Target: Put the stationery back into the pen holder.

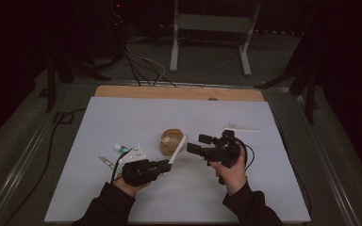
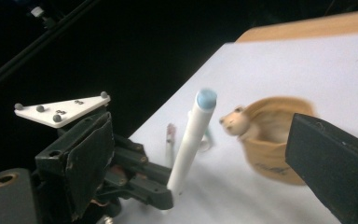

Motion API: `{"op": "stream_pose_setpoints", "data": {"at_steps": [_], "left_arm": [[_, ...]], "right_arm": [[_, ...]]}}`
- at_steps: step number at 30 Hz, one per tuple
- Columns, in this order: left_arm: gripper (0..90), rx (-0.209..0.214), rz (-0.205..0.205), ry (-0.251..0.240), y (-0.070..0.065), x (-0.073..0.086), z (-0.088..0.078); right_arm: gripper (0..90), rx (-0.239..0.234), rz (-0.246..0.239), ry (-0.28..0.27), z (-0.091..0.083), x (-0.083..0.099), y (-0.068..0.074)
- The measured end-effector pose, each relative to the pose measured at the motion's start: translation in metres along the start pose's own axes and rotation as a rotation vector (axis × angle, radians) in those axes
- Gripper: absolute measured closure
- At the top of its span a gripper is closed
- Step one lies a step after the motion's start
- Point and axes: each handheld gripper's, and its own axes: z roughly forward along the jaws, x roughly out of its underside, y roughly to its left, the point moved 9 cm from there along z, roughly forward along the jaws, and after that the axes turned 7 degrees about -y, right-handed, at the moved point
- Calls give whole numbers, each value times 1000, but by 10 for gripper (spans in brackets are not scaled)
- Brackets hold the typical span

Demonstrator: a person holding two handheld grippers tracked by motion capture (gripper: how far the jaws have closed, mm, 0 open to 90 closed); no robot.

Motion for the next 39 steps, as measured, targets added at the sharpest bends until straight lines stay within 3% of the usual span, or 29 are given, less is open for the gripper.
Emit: {"op": "stream_pose_setpoints", "data": {"at_steps": [4,7,10,14,26,28,33,37,39], "left_arm": [[798,22,6,-39,-2,3,-1],[798,30,22,-41,-3,7,0],[798,40,42,-48,-5,9,1],[798,47,63,-55,-7,10,2],[798,58,56,-40,-7,15,5],[798,57,61,-40,-7,16,5],[798,55,60,-32,-7,16,6],[782,33,60,-21,-6,16,7],[705,28,67,-10,-6,18,7]], "right_arm": [[179,2,25,15,7,8,0],[279,-16,56,25,11,13,1],[441,-16,69,26,13,17,0],[542,-30,80,40,16,21,1],[724,-61,106,36,15,22,3],[771,-46,95,37,15,22,1],[784,-31,77,38,15,23,1],[786,-19,-5,40,16,22,6],[787,2,-60,39,17,21,8]]}}
